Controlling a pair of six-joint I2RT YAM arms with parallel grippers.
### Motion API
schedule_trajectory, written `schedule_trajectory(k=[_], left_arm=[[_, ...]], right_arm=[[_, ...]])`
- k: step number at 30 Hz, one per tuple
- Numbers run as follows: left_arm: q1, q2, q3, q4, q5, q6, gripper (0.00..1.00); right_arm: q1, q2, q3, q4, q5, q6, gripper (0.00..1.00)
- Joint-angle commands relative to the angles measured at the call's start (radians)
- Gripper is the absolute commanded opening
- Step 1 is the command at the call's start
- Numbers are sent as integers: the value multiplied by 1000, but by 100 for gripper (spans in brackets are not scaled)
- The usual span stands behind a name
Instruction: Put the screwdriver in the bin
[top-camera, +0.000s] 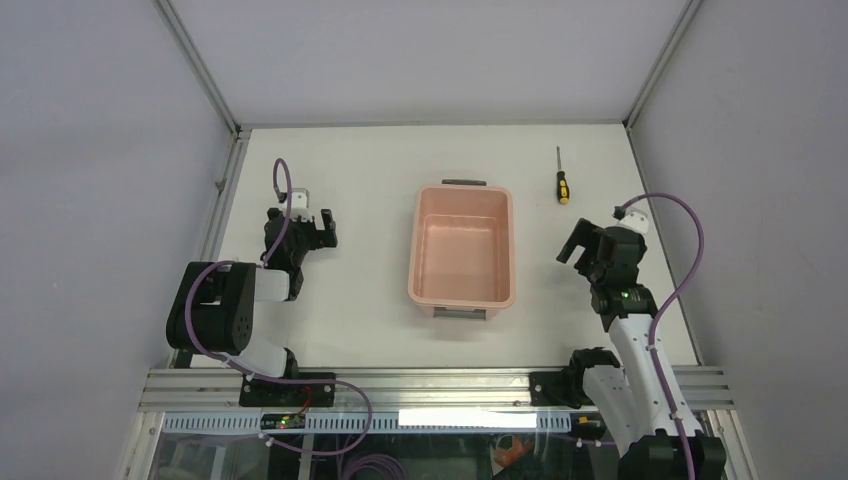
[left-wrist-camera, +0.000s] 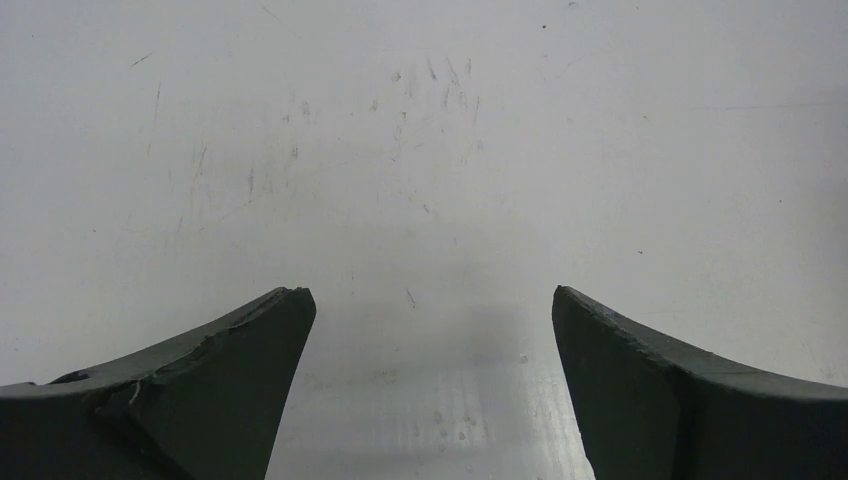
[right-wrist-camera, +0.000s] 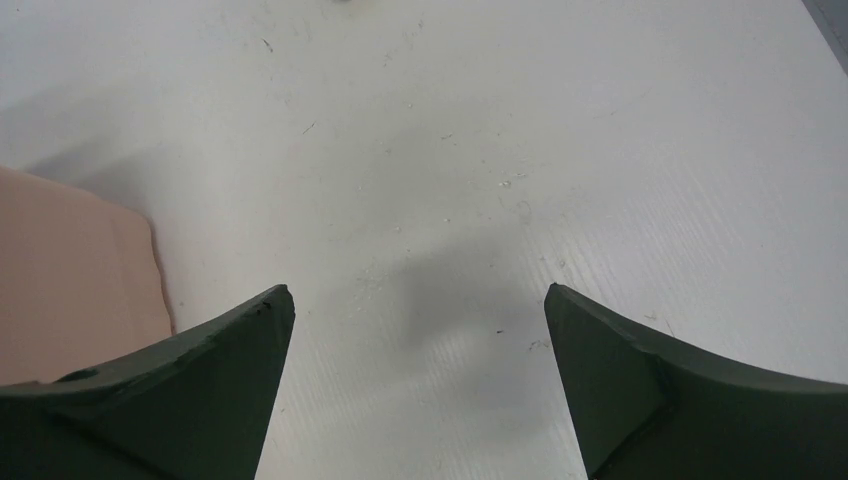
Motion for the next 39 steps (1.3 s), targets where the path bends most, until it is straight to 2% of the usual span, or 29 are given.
schedule_trajectory(k=[1,6,10,15,21,27,31,36,38,39], left_arm=[[-8,-27,2,27,4,-16,99],[-8,-27,2,27,5,-16,99],[-7,-27,2,27,5,-16,99],[-9,-27,2,27,5,-16,99],[-8,-27,2,27,5,-16,99],[-8,-27,2,27,5,-16,99],[-8,-28,2,27,5,-16,99],[-8,-28,2,27,4,-16,99],[-8,-27,2,27,4,-16,99],[-8,-27,2,27,4,-16,99]], right_arm=[[4,5,32,70,27,15,99],[3,112,146,68,-15,-1,99],[3,302,371,17,-73,-39,99],[3,678,737,-150,-145,-90,99],[-16,1140,1189,-385,-143,-141,99],[-28,1460,1513,-544,-105,-197,95],[-35,1558,1573,-551,-62,-225,93],[-49,1642,1579,-531,-80,-232,86],[-50,1669,1584,-521,-84,-230,79],[-50,1683,1590,-520,-86,-227,71]])
